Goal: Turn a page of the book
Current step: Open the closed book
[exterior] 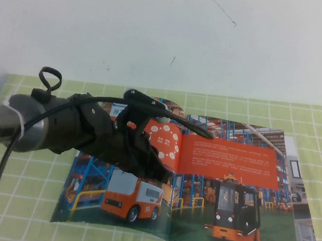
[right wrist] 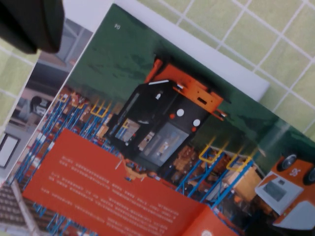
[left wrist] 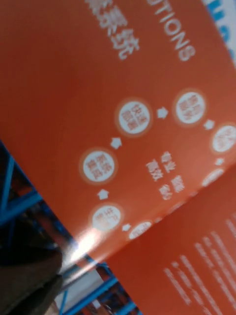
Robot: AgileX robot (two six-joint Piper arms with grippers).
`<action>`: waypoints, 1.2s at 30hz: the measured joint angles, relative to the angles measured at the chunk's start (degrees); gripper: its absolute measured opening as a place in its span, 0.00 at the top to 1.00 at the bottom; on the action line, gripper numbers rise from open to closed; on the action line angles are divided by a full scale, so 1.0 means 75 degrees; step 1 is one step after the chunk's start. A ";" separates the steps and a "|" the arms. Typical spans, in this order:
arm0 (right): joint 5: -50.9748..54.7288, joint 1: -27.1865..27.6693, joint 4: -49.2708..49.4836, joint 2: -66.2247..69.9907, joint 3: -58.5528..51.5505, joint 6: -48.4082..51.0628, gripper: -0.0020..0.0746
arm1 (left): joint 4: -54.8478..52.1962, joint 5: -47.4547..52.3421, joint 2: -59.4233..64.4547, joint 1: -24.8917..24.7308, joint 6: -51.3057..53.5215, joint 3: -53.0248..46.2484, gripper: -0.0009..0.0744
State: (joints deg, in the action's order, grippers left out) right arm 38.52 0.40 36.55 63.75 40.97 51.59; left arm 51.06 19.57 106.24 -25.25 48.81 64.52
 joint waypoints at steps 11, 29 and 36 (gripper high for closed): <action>0.0000 0.0000 -0.0138 0.1007 0.0188 -0.0355 0.98 | -0.0627 0.0241 0.0698 0.0000 -0.0657 0.0060 0.99; 0.0797 -0.0781 -0.2311 0.2214 0.1717 -0.2871 0.98 | -0.0993 0.0333 0.0803 0.0000 -0.1126 0.0130 0.99; 0.0877 -0.1711 -0.4312 0.2992 0.1915 -0.5171 0.98 | -0.0993 0.0320 0.0803 0.0000 -0.1126 0.0130 0.99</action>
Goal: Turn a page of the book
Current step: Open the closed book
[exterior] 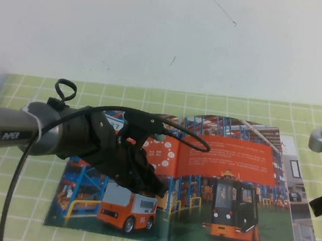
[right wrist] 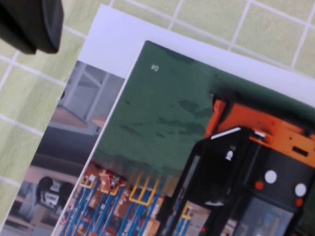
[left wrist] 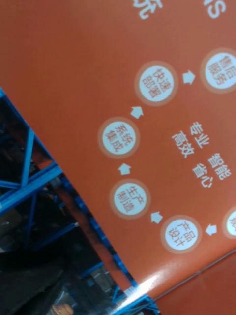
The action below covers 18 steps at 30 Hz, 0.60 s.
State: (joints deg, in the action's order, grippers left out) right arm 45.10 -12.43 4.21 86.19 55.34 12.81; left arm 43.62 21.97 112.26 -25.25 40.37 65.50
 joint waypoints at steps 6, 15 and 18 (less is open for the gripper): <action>-0.0319 -0.0019 0.0469 0.0489 0.0000 -0.0316 0.77 | 0.0000 0.0000 0.0000 0.0000 0.0000 0.0000 0.99; -0.1332 -0.0019 0.1402 0.1193 -0.0224 -0.0240 0.47 | 0.0141 0.0027 0.0000 0.0000 0.0000 0.0000 0.99; -0.1575 -0.0019 0.1549 0.1356 -0.0224 -0.0240 0.46 | 0.0172 0.0027 0.0000 0.0000 0.0000 0.0000 0.99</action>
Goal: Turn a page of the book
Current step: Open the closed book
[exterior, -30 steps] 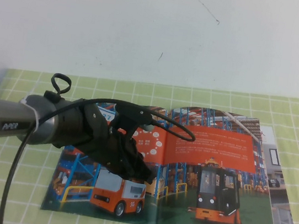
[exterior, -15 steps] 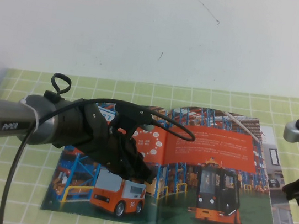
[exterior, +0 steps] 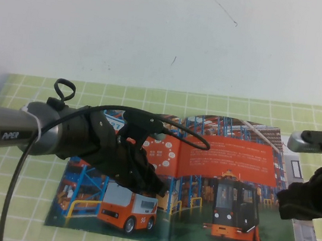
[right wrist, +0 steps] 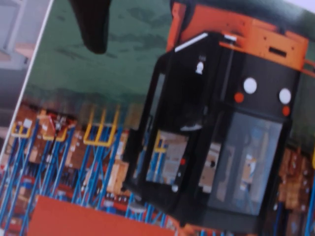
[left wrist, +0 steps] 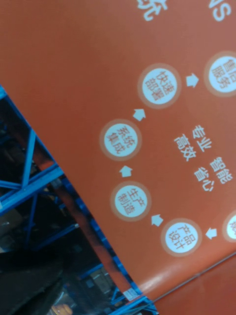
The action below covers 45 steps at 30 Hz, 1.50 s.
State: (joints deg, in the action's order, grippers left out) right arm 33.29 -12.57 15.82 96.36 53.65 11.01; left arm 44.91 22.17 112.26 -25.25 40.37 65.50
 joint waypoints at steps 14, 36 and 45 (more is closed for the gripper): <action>-0.0329 0.0110 0.0934 0.0775 0.0000 0.0110 0.46 | 0.0030 0.0000 0.0000 0.0000 0.0120 0.0000 0.99; -0.0341 0.0322 0.2211 0.0859 0.0000 0.1260 0.48 | 0.0029 0.0000 0.0000 0.0000 0.0271 0.0000 0.99; -0.0341 0.0352 0.2371 0.0859 0.0000 0.1394 0.52 | 0.0029 -0.0014 0.0000 0.0000 0.0271 0.0000 0.99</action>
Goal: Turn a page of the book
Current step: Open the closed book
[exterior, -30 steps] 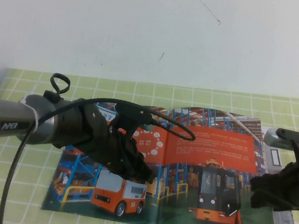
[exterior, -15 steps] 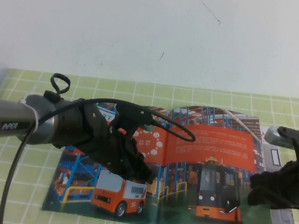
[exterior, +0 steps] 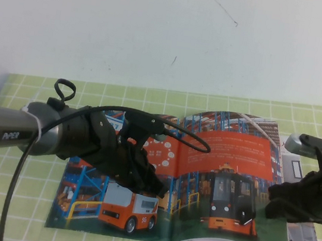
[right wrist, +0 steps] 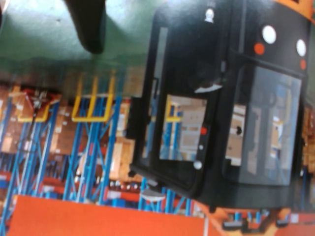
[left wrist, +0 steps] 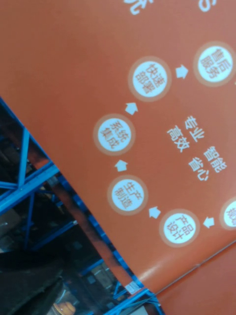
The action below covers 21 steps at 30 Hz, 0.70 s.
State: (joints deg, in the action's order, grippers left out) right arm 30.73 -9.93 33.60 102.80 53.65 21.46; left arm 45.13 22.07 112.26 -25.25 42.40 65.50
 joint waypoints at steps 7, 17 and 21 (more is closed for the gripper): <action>0.0034 0.0000 0.0013 -0.0157 0.0000 0.0012 0.52 | 0.0000 0.0000 0.0000 0.0000 0.0000 0.0000 0.99; 0.0210 0.0000 0.0013 -0.0323 0.0000 0.0012 0.52 | 0.0000 -0.0014 0.0000 0.0000 0.0000 0.0000 0.99; 0.0203 0.0000 0.0013 -0.0323 0.0000 0.0012 0.51 | 0.0000 -0.0014 0.0000 0.0000 0.0000 0.0000 0.99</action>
State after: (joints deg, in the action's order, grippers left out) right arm 32.25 -9.93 33.70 100.38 53.65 21.55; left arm 45.13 21.96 112.26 -25.25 42.40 65.50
